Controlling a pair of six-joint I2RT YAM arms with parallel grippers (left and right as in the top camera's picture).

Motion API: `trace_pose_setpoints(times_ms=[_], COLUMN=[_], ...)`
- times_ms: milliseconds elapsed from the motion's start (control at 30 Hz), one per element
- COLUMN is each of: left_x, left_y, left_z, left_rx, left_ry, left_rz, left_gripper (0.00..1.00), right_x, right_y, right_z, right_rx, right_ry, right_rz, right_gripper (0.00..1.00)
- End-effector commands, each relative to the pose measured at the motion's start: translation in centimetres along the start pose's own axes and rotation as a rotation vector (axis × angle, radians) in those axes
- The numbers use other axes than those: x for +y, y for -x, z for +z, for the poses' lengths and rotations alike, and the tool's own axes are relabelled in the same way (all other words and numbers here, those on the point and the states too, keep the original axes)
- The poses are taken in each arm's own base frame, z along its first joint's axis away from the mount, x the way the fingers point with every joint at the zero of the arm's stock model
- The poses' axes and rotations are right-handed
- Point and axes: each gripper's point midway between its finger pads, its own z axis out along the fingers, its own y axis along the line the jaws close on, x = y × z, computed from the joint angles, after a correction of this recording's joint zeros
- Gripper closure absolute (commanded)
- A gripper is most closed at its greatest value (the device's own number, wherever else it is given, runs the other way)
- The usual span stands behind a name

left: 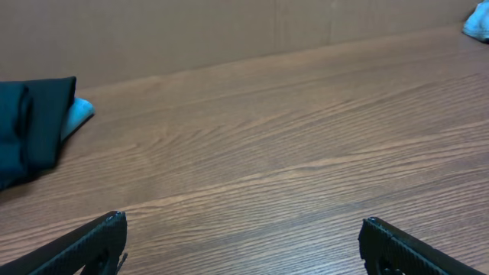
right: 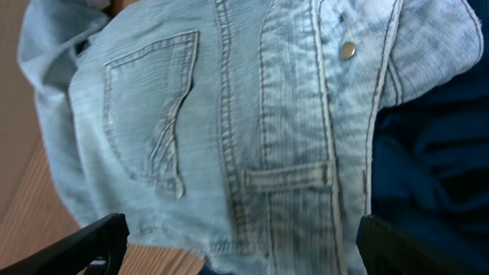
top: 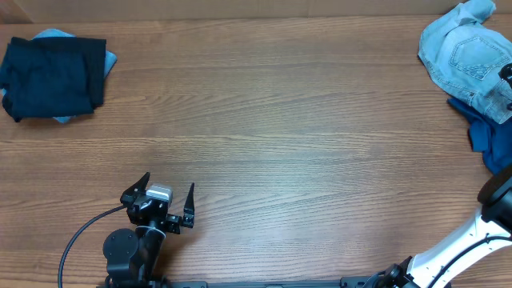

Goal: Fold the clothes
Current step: 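Reach the right gripper to the light-blue denim shorts and grasp them, then lift the denim shorts with the right gripper toward table center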

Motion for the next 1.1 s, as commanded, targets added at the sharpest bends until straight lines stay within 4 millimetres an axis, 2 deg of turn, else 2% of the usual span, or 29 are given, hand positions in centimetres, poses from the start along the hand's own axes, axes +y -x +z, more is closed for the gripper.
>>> trace_pose_setpoints(times_ms=[0,100,367,467,633,700,733,933,1000,1067], left_x=[0.3,0.3,0.3,0.3,0.3,0.3,0.3,0.3,0.3,0.3], left_y=[-0.4,-0.4,-0.4,-0.4,-0.4,-0.4,-0.4,-0.4,-0.4,-0.4], left_z=[0.1,0.1,0.1,0.1,0.1,0.1,0.1,0.1,0.1,0.1], left_rx=[0.004,0.004,0.004,0.004,0.004,0.004,0.004,0.004,0.004,0.004], left_ry=[0.019,0.019,0.018,0.019,0.018,0.019,0.019,0.019,0.018,0.019], left_rz=[-0.016,-0.016,-0.016,-0.016,-0.016,-0.016,-0.016,-0.016,-0.016,-0.016], left_gripper=[0.0,0.0,0.0,0.0,0.0,0.0,0.0,0.0,0.0,0.0], right_x=[-1.1,-2.0,-1.7,-1.2,-0.7,-0.7,-0.8,-1.1,-1.2,-0.7], right_y=[0.2,-0.9,-2.2,-2.3,-2.5,-2.6,-2.7,-3.0,-3.2,-3.3], right_z=[1.3,2.6,2.8,2.8,2.8,2.7,2.7,2.7,2.6,2.1], right_rx=[-0.001,0.038,0.1,0.109,0.121,0.125,0.127,0.142,0.15,0.16], right_ry=[-0.02,-0.036,0.004,0.031,0.062,0.061,0.06,0.046,0.045,0.062], right_rz=[0.005,0.013,0.009,0.01,0.011,0.012,0.013,0.018,0.02,0.022], right_gripper=[0.04,0.06,0.15,0.3,0.62,0.78,0.82,0.87,0.95,0.96])
